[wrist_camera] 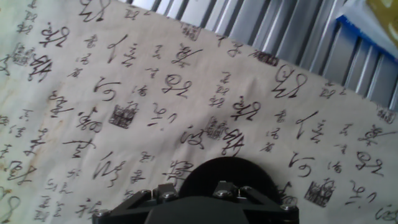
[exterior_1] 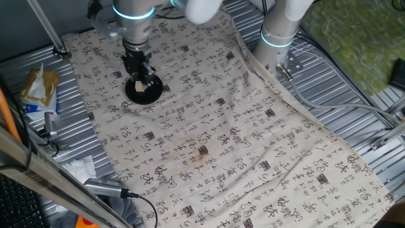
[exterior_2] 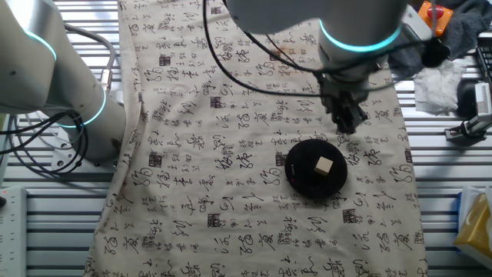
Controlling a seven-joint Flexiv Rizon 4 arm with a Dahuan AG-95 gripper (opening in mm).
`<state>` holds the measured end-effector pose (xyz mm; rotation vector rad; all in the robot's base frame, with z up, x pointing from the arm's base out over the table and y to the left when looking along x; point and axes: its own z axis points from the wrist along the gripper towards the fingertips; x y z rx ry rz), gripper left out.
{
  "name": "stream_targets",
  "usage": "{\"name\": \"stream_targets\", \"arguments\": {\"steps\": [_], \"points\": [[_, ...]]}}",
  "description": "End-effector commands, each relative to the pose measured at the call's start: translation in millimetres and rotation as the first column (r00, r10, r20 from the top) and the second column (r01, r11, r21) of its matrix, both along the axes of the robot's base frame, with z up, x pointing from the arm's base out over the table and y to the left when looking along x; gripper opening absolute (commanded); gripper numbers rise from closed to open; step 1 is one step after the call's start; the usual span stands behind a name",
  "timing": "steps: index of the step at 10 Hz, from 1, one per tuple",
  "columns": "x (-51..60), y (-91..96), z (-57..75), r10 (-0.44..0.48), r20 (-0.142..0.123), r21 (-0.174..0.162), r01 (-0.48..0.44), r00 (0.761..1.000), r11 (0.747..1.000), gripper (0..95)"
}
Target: Remove the object from the scale
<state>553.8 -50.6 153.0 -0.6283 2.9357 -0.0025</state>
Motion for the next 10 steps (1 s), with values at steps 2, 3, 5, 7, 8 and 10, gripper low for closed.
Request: {"name": "stream_targets", "arguments": {"steps": [2, 3, 5, 7, 8, 10], "points": [[11.1, -15.9, -5.3, 0.007, -0.008, 0.013, -0.007, 1.0, 1.0, 38.0], [13.2, -19.4, -6.3, 0.012, -0.008, 0.014, -0.011, 1.0, 1.0, 38.0], [15.5, -30.2, -7.4, -0.004, -0.014, 0.047, 0.005, 1.0, 0.999, 38.0], [17.7, -30.5, -5.5, 0.006, -0.012, 0.025, -0.006, 1.0, 1.0, 38.0], [18.7, -30.5, -4.6, 0.0, -0.011, 0.007, 0.0, 1.0, 1.0, 38.0], [19.4, -30.4, -3.7, -0.001, -0.006, 0.009, 0.001, 1.0, 1.0, 38.0]]}}
